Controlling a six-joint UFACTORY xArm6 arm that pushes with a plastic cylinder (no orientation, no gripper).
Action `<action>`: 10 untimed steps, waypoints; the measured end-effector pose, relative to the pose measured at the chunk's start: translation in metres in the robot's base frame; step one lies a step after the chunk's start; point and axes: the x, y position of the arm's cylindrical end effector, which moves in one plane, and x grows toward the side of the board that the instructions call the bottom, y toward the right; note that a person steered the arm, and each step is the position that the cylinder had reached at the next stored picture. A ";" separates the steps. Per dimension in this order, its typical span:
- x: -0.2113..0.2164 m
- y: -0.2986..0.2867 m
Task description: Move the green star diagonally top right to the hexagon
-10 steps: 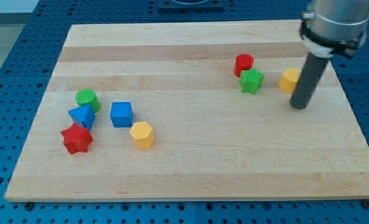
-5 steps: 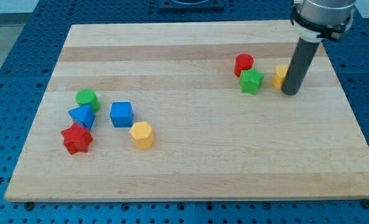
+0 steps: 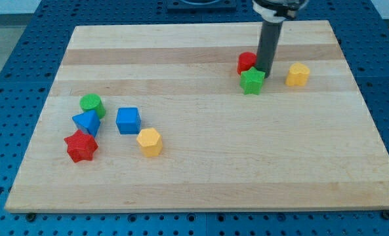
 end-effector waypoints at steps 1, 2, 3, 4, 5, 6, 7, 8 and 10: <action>0.003 -0.012; 0.012 -0.018; 0.024 -0.018; 0.038 -0.018; 0.048 -0.018; 0.053 -0.018; 0.058 -0.020; 0.065 -0.030; 0.066 -0.037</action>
